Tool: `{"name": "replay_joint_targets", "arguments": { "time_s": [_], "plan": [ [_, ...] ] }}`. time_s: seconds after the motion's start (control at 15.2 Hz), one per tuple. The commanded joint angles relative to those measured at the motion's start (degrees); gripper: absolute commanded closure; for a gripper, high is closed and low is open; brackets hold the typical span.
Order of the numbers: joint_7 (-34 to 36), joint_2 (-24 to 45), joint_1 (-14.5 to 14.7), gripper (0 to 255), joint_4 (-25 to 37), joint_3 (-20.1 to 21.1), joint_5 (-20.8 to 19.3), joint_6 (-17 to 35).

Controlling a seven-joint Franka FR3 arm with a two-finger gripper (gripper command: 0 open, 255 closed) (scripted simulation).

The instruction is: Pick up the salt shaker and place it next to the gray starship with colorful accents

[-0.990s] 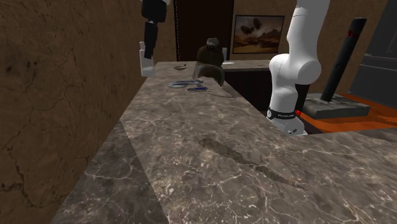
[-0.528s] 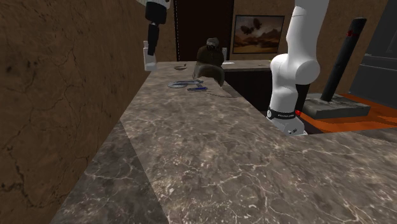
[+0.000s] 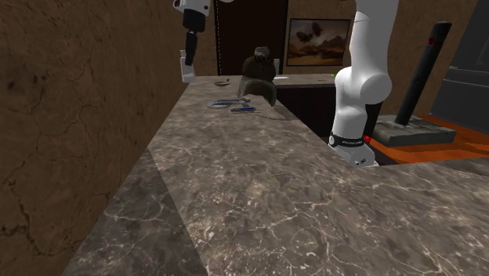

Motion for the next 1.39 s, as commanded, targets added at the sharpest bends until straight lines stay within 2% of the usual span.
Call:
{"name": "replay_joint_targets", "arguments": {
  "time_s": [0.0,0.46,0.59,0.66,1.32],
  "plan": [
    [-2.8,1.5,-1.4,255,2.3,-1.3,0.7,-1.4],
    [-11.5,9.3,-6.8,255,12.8,-5.1,3.6,-6.2],
    [-13.7,12.2,-8.6,255,16.7,-5.9,4.5,-8.0],
    [-15.5,14.9,-10.2,255,20.5,-6.6,5.5,-9.7],
    [-17.4,14.7,-9.8,255,12.6,-6.3,6.0,-2.2]
  ]
}}
